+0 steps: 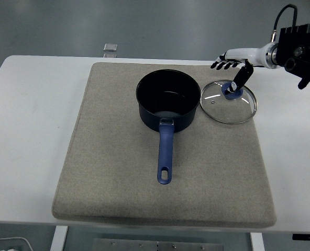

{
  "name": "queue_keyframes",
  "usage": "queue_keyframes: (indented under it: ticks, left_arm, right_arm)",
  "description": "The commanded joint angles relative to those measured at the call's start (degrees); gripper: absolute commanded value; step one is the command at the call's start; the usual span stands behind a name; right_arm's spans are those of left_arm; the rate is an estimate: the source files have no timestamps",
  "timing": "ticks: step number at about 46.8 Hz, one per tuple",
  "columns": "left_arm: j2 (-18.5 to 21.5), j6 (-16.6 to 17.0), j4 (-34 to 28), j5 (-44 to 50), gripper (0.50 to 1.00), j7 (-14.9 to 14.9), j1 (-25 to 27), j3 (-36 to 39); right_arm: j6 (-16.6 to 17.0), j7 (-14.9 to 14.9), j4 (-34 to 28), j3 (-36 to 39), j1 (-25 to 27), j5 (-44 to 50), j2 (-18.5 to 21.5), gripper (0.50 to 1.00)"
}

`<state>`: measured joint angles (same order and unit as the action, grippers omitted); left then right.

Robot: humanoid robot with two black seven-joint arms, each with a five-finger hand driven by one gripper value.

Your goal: Lift the pot lid and place it to the right of the pot.

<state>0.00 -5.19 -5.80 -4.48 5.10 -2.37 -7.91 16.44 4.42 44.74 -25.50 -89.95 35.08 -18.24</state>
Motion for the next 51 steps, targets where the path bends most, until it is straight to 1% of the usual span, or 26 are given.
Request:
queue_keyframes:
  ticks: [1,5,9,13,17,23,27,33,35,36,38,41,44,51]
  left_arm:
    - [0.0,0.0,0.0,0.08,1.0,0.0,0.0,0.0]
    - [0.0,0.0,0.0,0.08,1.0,0.0,0.0,0.0]
    - [0.0,0.0,0.0,-0.01,1.0,0.0,0.0,0.0]
    - [0.0,0.0,0.0,-0.01,1.0,0.0,0.0,0.0]
    - [0.0,0.0,0.0,-0.01,1.0,0.0,0.0,0.0]
    - [0.0,0.0,0.0,-0.01,1.0,0.0,0.0,0.0]
    - [0.0,0.0,0.0,-0.01,1.0,0.0,0.0,0.0]
    - [0.0,0.0,0.0,0.08,1.0,0.0,0.0,0.0]
    - [0.0,0.0,0.0,-0.01,1.0,0.0,0.0,0.0]
    - [0.0,0.0,0.0,-0.01,1.0,0.0,0.0,0.0]
    - [0.0,0.0,0.0,-0.01,1.0,0.0,0.0,0.0]
    - [0.0,0.0,0.0,0.08,1.0,0.0,0.0,0.0]
    - [0.0,0.0,0.0,-0.01,1.0,0.0,0.0,0.0]
    - [0.0,0.0,0.0,0.08,1.0,0.0,0.0,0.0]
  right_arm:
    - [0.44,-0.11,-0.44,3.16,0.48,-3.43,-0.21,0.895]
    - [0.44,-0.11,-1.85,6.33,1.88,-7.65,-0.13,0.895]
    - [0.52,-0.11,-5.27,10.28,4.52,-11.69,0.57,0.897]
    - [0.17,0.15,-8.96,16.6,7.5,-14.42,1.19,0.897]
    - [0.26,0.15,-11.25,23.63,11.2,-14.95,1.45,0.897]
    - [0.44,0.15,-12.75,33.39,15.06,-15.48,1.54,0.897]
    - [0.61,0.06,-12.93,38.32,17.88,-18.2,1.54,0.897]
    - [1.4,-0.02,-13.54,40.61,20.17,-25.31,2.77,0.897]
    - [1.75,-0.11,-14.33,41.05,20.61,-29.69,3.21,0.897]
    - [1.93,-0.29,-15.2,41.4,21.13,-34.76,3.39,0.897]
    - [2.02,-0.46,-15.91,41.49,21.4,-39.62,3.48,0.897]
    - [1.93,-0.55,-16.18,41.4,21.92,-43.85,3.56,0.897]
    - [1.84,-0.55,-16.35,41.49,22.45,-46.15,3.65,0.897]
    - [1.05,0.15,-16.44,41.58,23.33,-46.68,4.53,0.899]
